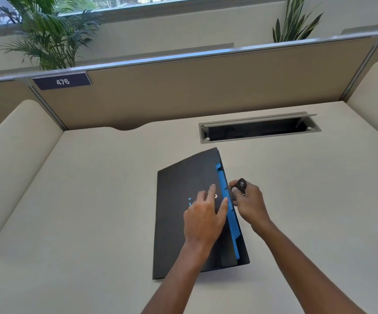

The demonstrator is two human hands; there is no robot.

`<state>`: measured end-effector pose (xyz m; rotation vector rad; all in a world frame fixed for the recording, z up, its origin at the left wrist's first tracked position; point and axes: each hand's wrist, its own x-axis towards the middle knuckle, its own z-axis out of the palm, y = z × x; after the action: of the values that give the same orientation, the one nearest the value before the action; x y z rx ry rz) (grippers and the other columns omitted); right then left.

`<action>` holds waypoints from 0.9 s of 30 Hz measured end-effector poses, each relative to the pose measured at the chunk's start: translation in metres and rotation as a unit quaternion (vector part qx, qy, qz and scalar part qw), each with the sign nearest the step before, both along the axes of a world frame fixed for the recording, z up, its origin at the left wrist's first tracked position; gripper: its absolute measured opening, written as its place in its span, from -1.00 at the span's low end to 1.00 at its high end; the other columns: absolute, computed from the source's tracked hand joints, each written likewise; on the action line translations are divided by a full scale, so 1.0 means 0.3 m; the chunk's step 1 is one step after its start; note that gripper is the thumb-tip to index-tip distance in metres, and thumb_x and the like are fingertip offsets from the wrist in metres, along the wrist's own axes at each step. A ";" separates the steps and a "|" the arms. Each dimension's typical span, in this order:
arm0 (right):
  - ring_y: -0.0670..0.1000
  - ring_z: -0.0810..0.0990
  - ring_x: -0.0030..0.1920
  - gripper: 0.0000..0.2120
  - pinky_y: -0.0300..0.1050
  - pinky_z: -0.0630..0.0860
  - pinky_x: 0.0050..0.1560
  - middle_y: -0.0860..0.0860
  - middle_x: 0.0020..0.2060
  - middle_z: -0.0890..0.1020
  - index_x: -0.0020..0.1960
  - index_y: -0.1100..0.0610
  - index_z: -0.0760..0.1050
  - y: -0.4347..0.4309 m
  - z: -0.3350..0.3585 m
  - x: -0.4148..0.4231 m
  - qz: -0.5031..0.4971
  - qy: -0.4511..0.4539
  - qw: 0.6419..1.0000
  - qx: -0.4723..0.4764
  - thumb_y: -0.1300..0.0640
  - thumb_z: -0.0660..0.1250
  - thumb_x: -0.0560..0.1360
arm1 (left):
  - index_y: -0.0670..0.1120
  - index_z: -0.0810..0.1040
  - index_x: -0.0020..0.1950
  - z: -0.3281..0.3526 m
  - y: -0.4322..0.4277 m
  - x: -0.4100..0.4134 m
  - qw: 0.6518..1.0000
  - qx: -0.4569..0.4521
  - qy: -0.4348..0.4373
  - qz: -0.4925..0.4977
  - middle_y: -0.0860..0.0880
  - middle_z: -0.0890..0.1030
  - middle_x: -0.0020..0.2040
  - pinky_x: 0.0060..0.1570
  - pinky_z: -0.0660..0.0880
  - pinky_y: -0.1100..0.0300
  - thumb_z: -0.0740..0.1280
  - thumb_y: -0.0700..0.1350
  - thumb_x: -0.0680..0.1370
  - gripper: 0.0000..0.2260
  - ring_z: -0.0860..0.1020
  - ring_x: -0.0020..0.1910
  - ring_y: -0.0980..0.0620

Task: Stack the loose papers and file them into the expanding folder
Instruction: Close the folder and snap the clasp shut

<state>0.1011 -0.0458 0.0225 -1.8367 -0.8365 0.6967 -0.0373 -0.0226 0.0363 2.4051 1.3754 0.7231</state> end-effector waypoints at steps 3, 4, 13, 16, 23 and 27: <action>0.09 0.67 -0.04 -0.80 0.05 0.67 0.02 0.02 -0.14 0.65 0.03 0.08 0.57 0.000 -0.036 0.026 0.005 0.030 0.999 -0.033 0.24 0.18 0.64 | 0.00 0.52 0.32 -0.069 -0.015 -0.015 0.999 -0.027 0.032 -0.021 0.00 0.63 0.16 -0.13 0.61 0.10 0.18 0.13 0.61 -0.64 0.67 -0.07 0.01; 0.09 0.67 -0.02 -0.80 0.03 0.67 0.03 0.02 -0.14 0.64 0.02 0.06 0.57 -0.001 -0.049 0.033 0.010 0.034 0.998 -0.043 0.23 0.18 0.65 | 0.01 0.54 0.26 -0.089 -0.016 -0.022 0.998 -0.034 0.043 -0.027 0.01 0.62 0.15 -0.12 0.59 0.13 0.18 0.10 0.62 -0.69 0.65 -0.06 0.03; 0.10 0.60 -0.22 -0.83 -0.14 0.56 -0.23 0.10 -0.20 0.63 0.08 0.20 0.56 -0.001 -0.121 0.046 0.101 -0.108 0.985 -0.091 0.23 0.20 0.63 | -0.07 0.55 0.25 -0.205 0.000 -0.048 0.978 -0.121 0.156 -0.062 0.01 0.45 0.32 0.02 0.57 0.01 0.33 0.16 0.53 -0.60 0.41 0.28 -0.02; 0.07 0.62 -0.18 -0.76 -0.19 0.50 -0.19 0.12 -0.11 0.67 0.24 0.23 0.53 -0.005 -0.128 0.045 0.139 -0.163 0.972 -0.094 0.20 0.20 0.64 | -0.07 0.52 0.30 -0.236 0.007 -0.051 0.977 -0.133 0.157 -0.059 -0.02 0.41 0.39 0.12 0.54 0.02 0.36 0.17 0.50 -0.54 0.35 0.35 -0.04; 0.10 0.52 0.24 -0.62 0.00 0.54 0.18 0.02 0.44 0.37 0.44 0.14 0.36 -0.033 -0.141 0.066 0.253 -0.277 0.914 -0.153 0.21 0.21 0.62 | -0.01 0.43 0.41 -0.281 0.035 -0.068 0.980 -0.161 0.102 -0.061 0.00 0.31 0.49 0.31 0.40 0.07 0.41 0.18 0.46 -0.43 0.29 0.39 -0.03; 0.06 0.42 0.33 -0.60 -0.07 0.43 0.29 0.02 0.44 0.39 0.47 0.11 0.36 -0.013 -0.139 0.081 0.283 -0.252 0.914 -0.147 0.14 0.22 0.64 | 0.01 0.42 0.40 -0.285 0.052 -0.072 0.980 -0.168 0.081 -0.067 0.03 0.29 0.48 0.31 0.38 0.09 0.44 0.19 0.44 -0.41 0.28 0.39 -0.02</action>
<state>0.1255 -0.0499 -0.0191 -2.0940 -1.7306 0.7366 -0.0589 -0.0070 -0.0492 2.2932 1.2613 0.2396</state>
